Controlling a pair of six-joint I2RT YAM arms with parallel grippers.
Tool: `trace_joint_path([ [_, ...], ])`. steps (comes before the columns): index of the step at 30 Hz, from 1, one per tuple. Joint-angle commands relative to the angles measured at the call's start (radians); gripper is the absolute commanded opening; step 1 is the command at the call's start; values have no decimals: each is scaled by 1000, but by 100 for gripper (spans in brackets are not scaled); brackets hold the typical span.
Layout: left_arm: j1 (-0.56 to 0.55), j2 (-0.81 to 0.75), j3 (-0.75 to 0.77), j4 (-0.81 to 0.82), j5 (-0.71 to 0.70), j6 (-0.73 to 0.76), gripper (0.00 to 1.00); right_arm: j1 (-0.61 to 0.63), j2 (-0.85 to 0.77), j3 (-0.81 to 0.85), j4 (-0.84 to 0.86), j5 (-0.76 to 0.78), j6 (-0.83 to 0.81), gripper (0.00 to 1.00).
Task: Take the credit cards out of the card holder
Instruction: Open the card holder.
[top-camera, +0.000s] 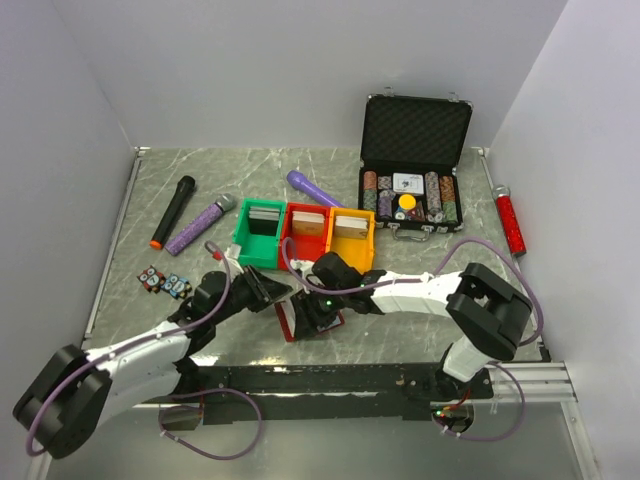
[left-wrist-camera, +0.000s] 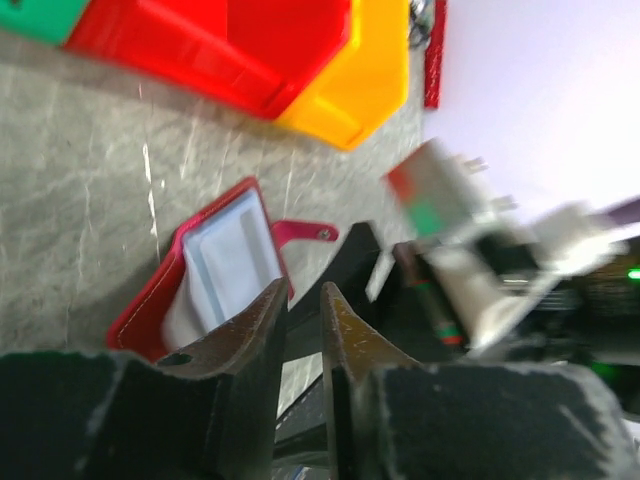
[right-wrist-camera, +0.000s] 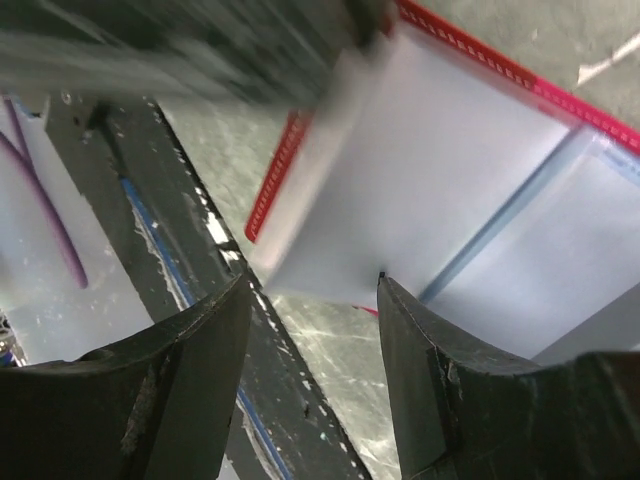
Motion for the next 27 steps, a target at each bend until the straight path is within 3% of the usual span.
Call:
trace_joint_path([
  [1,-49,77,6,121,48,4,24,5,-54,-6,44,4,-2,61],
  [7,-101,177,62,96,63,58,22,5,-62,-3,43,11,4,61],
  [14,-110,190,110,-126,-24,143,15,-18,-237,-13,-115,157,-4,61],
  [20,-112,200,110,-204,-75,182,13,-115,-249,-27,-217,215,-14,53],
  [27,-112,245,161,-352,-156,248,11,-155,-182,-29,-204,174,3,45],
])
